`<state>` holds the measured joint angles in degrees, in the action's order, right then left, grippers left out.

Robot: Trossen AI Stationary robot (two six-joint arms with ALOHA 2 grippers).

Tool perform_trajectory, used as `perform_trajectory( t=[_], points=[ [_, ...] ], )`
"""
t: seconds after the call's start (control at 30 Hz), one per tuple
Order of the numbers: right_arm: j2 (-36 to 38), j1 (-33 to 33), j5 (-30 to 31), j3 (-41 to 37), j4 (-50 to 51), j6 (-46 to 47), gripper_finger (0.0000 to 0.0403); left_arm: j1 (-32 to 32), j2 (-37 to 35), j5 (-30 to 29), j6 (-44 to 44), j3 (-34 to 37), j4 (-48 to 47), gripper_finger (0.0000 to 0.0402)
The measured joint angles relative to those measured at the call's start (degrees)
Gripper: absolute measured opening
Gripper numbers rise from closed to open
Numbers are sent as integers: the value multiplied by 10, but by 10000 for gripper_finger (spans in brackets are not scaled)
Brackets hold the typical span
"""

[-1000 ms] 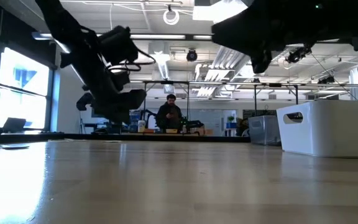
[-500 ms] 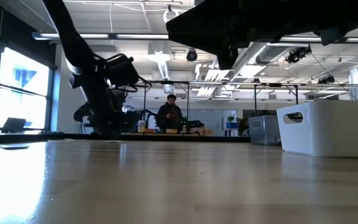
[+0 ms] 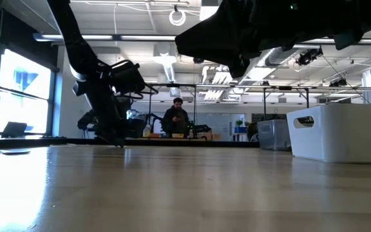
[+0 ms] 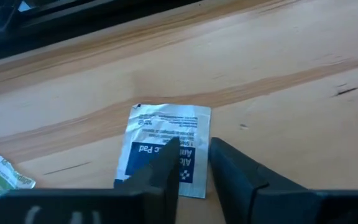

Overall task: Pick & Place First Aid Supplies
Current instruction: Put the alcohol pad into the black bin

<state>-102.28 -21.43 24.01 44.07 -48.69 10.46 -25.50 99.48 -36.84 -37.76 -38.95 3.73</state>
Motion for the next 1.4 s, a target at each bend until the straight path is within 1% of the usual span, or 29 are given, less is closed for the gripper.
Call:
perform_trajectory(
  t=[0.2,0.23,0.37,0.53,0.63,0.8,0.97,1.03,1.1,1.23,1.33,1.4],
  points=[
    [0,0,0,0,0,0,83,0,1,10,0,-1,1,10],
    [0,0,0,0,0,0,83,0,1,12,-1,-1,1,6],
    [0,0,0,0,0,0,83,0,-1,14,-3,0,-1,11],
    [0,0,0,0,11,0,83,0,-31,33,0,3,-17,2],
    [0,0,0,0,18,0,83,0,-58,32,2,3,-19,4],
    [0,0,0,0,28,16,83,0,-89,23,4,2,-63,5],
    [0,0,0,0,34,34,83,-3,-92,25,-7,2,-101,5],
    [0,0,0,0,33,41,83,-11,-92,40,-16,2,-105,8],
    [0,0,0,0,34,44,83,-25,-92,59,-21,2,-109,20],
    [0,0,0,0,35,45,83,-50,-92,103,-27,2,-113,61],
    [0,0,0,0,34,45,83,-42,-92,106,-12,2,-112,85],
    [0,0,0,0,35,45,83,-30,-92,103,-2,2,-105,93]
  ],
)
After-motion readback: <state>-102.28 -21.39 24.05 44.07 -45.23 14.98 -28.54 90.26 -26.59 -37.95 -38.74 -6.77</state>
